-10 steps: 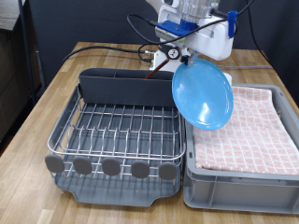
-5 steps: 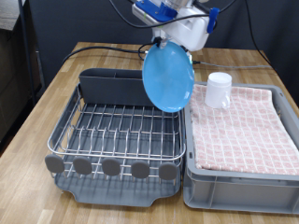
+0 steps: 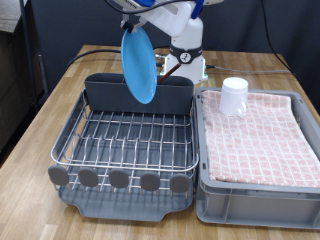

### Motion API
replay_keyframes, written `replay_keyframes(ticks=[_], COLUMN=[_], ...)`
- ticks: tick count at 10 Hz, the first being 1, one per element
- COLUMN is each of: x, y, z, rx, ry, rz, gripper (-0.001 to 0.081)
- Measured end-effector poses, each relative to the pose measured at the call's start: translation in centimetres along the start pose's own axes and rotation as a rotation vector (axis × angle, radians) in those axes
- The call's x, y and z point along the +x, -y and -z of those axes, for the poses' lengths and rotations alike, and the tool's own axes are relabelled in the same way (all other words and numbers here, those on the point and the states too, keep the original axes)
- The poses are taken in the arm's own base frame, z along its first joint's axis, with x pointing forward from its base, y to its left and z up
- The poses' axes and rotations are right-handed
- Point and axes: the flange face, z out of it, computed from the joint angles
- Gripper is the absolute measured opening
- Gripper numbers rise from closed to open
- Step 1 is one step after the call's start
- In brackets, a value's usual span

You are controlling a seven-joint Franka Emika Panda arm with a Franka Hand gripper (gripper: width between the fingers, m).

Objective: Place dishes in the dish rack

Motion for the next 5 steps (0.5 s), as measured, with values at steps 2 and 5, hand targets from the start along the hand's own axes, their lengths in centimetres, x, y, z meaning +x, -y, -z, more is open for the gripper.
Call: replay_keyframes(ticks=[2,5], x=[0.6,1.9], y=[0.4,0.8], z=[0.3,0.6], rx=[0.021,0.031], ry=[-0.077,-0.163], rz=[0.027,0.145], gripper=[0.0019,0.0019])
